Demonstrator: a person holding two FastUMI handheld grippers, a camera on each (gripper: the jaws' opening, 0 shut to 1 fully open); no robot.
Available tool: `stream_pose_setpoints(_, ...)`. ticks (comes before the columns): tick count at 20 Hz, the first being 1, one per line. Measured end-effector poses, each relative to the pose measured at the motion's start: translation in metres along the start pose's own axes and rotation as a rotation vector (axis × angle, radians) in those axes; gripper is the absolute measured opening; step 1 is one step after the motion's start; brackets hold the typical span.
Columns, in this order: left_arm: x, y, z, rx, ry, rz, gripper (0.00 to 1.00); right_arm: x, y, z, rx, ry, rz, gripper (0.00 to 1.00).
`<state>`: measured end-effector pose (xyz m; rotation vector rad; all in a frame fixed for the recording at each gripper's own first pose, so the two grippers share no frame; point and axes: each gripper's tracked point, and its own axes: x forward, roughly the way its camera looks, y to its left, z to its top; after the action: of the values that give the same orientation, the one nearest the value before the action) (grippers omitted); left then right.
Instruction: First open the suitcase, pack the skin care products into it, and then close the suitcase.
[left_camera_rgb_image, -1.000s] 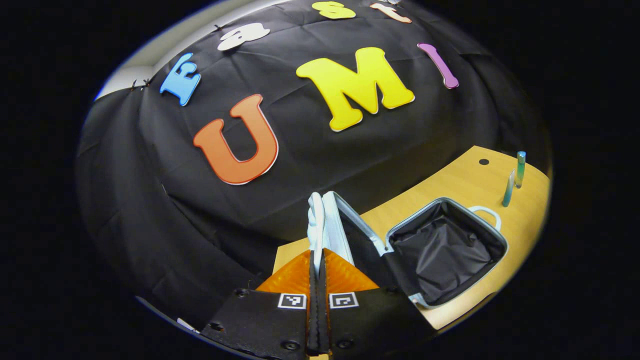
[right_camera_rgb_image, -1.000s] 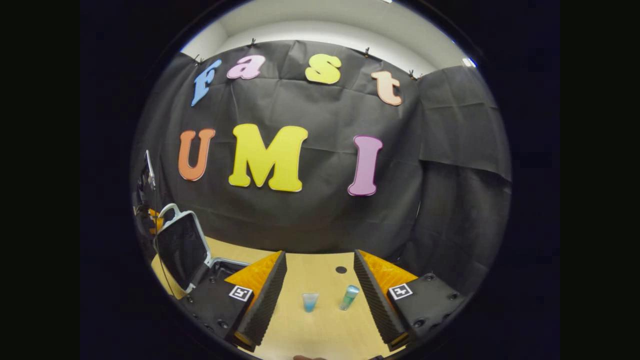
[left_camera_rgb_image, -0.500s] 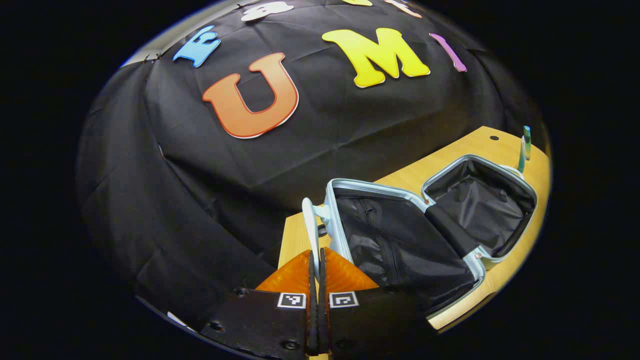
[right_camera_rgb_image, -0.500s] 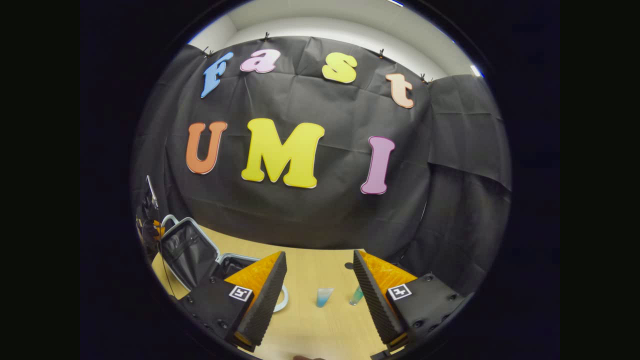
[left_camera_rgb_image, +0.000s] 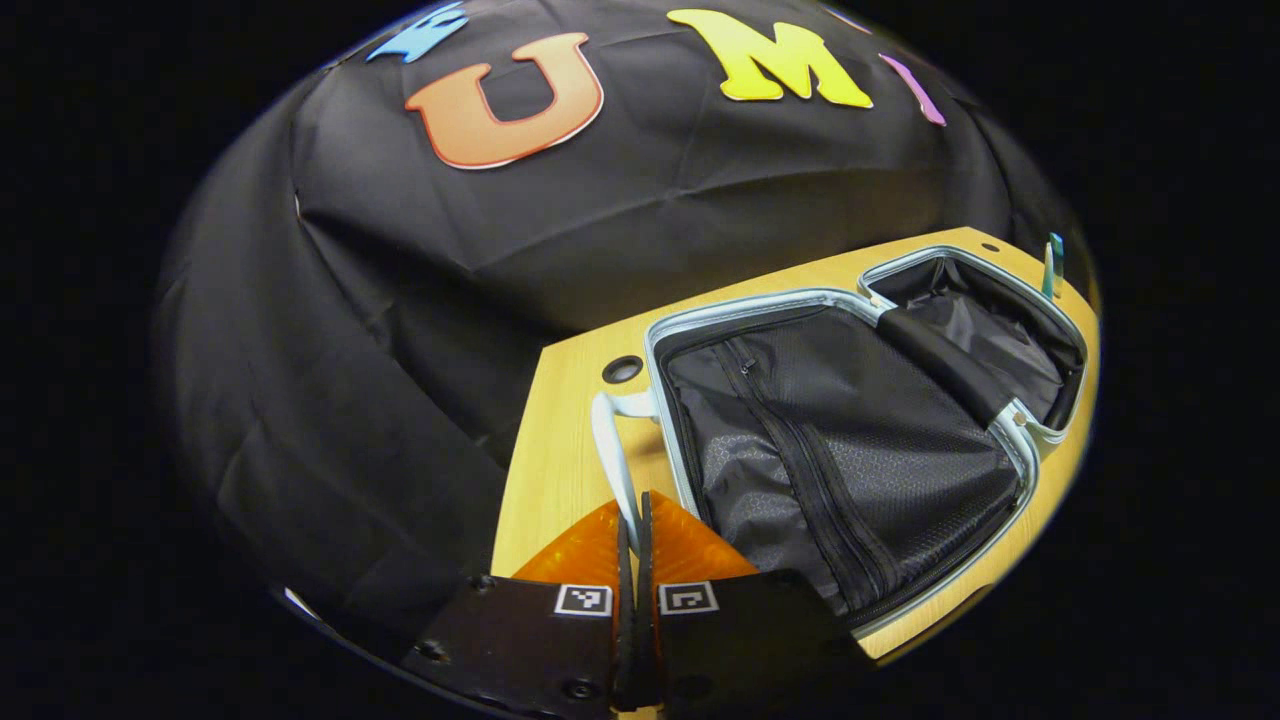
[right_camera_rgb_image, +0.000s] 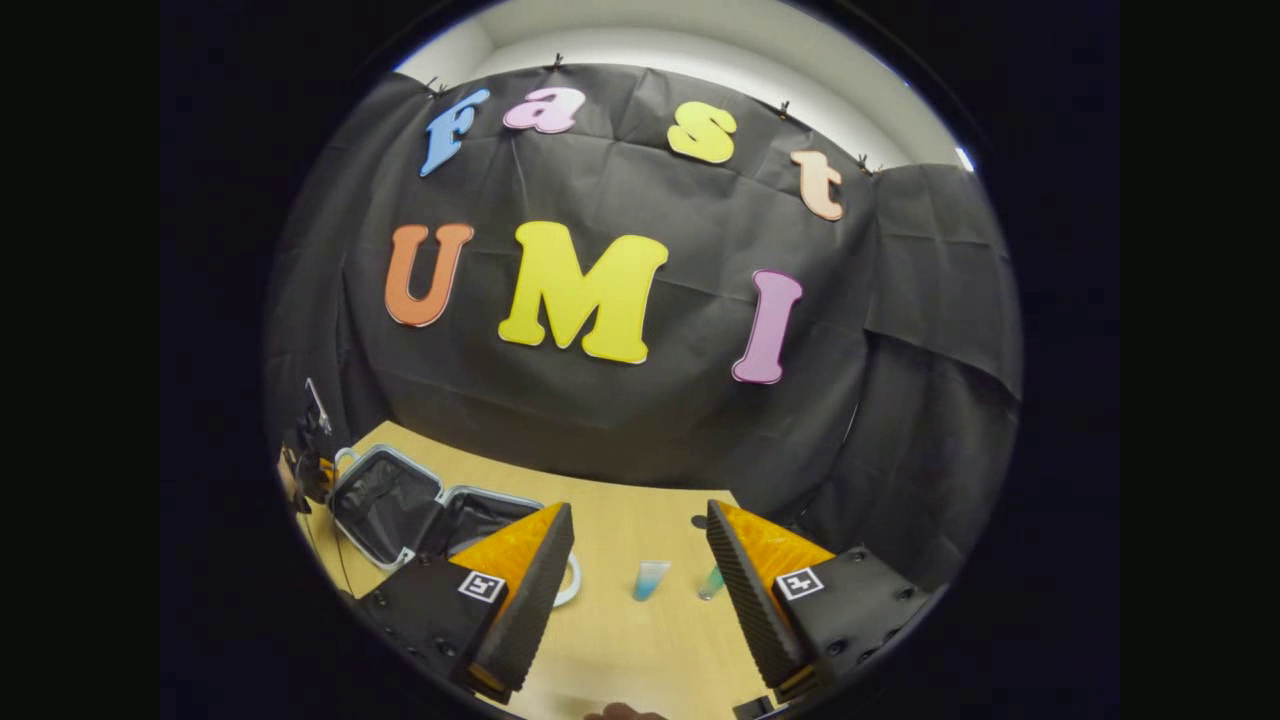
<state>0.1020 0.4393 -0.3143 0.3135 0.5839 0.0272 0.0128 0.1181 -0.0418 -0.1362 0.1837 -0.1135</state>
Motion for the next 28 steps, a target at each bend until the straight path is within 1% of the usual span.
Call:
stream_pose_setpoints(3,0.008,-0.004,-0.019,-0.058,0.038,-0.022,0.04,-0.004,0.003,-0.003,-0.007,0.011,0.010,0.80)
stream_pose_setpoints(5,0.007,-0.005,-0.021,-0.100,0.037,-0.022,0.12,-0.005,0.003,-0.002,-0.003,0.009,0.017,0.79)
stream_pose_setpoints(6,0.008,-0.002,-0.021,-0.117,0.045,0.004,0.13,-0.005,0.001,-0.004,0.003,0.010,0.020,0.80)
stream_pose_setpoints(7,0.008,0.005,-0.023,-0.127,0.060,0.042,0.10,-0.005,-0.001,-0.005,0.010,0.011,0.023,0.79)
stream_pose_setpoints(8,0.000,0.009,-0.025,-0.138,0.080,0.071,0.36,-0.004,-0.003,-0.007,0.019,0.015,0.025,0.80)
stream_pose_setpoints(9,-0.006,0.007,-0.021,-0.158,0.084,0.084,0.42,-0.003,-0.006,-0.009,0.026,0.018,0.030,0.79)
stream_pose_setpoints(10,-0.016,0.004,-0.013,-0.174,0.068,0.086,0.51,-0.002,-0.010,-0.012,0.028,0.016,0.032,0.79)
stream_pose_setpoints(11,-0.024,0.000,-0.001,-0.186,0.039,0.086,0.54,-0.001,-0.015,-0.014,0.031,0.011,0.036,0.80)
stream_pose_setpoints(13,-0.042,-0.012,0.023,-0.202,-0.003,0.097,0.70,0.001,-0.026,-0.020,0.030,0.008,0.046,0.79)
stream_pose_setpoints(14,-0.048,-0.022,0.036,-0.210,-0.020,0.100,0.84,0.002,-0.034,-0.023,0.027,0.005,0.048,0.80)
stream_pose_setpoints(15,-0.056,-0.035,0.050,-0.220,-0.043,0.092,0.88,0.004,-0.040,-0.024,0.027,0.000,0.058,0.80)
stream_pose_setpoints(19,-0.077,-0.102,0.090,-0.241,-0.081,0.058,0.92,0.010,-0.065,-0.023,0.016,-0.042,0.106,0.80)
stream_pose_setpoints(20,-0.082,-0.125,0.100,-0.251,-0.095,0.029,0.96,0.012,-0.070,-0.026,0.019,-0.045,0.120,0.80)
stream_pose_setpoints(22,-0.088,-0.175,0.119,-0.260,-0.107,-0.023,0.96,0.021,-0.085,-0.033,0.020,-0.045,0.131,0.80)
stream_pose_setpoints(23,-0.090,-0.202,0.127,-0.262,-0.108,-0.054,0.89,0.026,-0.092,-0.037,0.024,-0.038,0.141,0.80)
stream_pose_setpoints(24,-0.091,-0.229,0.134,-0.262,-0.113,-0.087,0.96,0.029,-0.097,-0.042,0.033,-0.029,0.161,0.79)
stream_pose_setpoints(25,-0.091,-0.255,0.142,-0.261,-0.119,-0.118,0.96,0.031,-0.099,-0.047,0.047,-0.018,0.191,0.80)
stream_pose_setpoints(26,-0.091,-0.283,0.145,-0.246,-0.106,-0.154,0.96,0.037,-0.105,-0.053,0.050,-0.001,0.198,0.80)
stream_pose_setpoints(28,-0.090,-0.323,0.153,-0.191,-0.095,-0.172,0.96,0.047,-0.117,-0.064,0.063,0.024,0.219,0.80)
